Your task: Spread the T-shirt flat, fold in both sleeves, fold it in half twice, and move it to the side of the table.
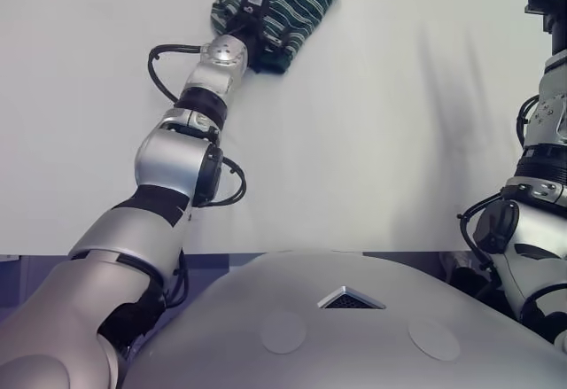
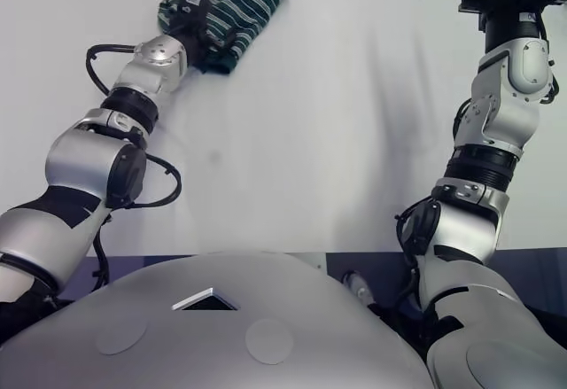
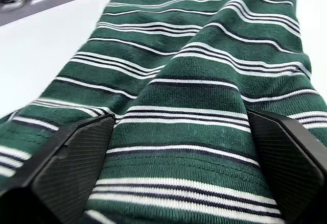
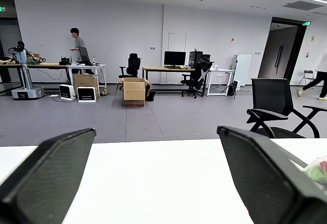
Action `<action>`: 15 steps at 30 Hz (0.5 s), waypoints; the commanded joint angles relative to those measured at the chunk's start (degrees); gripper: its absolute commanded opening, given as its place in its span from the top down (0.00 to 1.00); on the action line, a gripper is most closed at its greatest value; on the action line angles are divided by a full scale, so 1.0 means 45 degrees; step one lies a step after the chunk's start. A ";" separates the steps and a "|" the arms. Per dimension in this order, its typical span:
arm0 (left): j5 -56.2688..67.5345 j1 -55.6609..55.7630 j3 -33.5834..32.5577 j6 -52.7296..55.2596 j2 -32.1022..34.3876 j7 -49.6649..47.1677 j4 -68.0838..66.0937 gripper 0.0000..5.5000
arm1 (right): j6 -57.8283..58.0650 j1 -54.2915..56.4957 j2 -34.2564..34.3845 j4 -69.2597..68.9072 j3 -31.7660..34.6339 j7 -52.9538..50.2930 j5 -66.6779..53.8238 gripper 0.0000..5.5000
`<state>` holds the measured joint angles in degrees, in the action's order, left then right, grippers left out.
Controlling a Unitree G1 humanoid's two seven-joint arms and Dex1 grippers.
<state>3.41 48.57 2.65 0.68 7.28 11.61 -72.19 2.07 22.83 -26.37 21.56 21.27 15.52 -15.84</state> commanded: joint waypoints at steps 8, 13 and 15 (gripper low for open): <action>0.1408 -0.0063 -0.3968 -0.0173 0.2776 -0.4695 -0.0586 0.17 | -0.0203 0.0584 0.0324 0.0037 -0.0045 -0.0223 -0.0065 0.19; 0.0442 -0.0056 -0.2555 -0.1241 0.1549 -0.4747 0.6232 0.17 | -0.1477 0.1131 0.1018 -0.0640 -0.0271 -0.1383 0.0532 0.19; 0.0381 -0.1797 -0.1546 0.0025 0.1152 -0.4380 1.1646 0.17 | -0.1514 0.1186 0.1310 -0.1501 -0.0953 -0.2254 0.1444 0.19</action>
<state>6.75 48.35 -10.42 -5.46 15.32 -9.76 -49.74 -3.68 25.44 -22.60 20.18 19.82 10.69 -14.55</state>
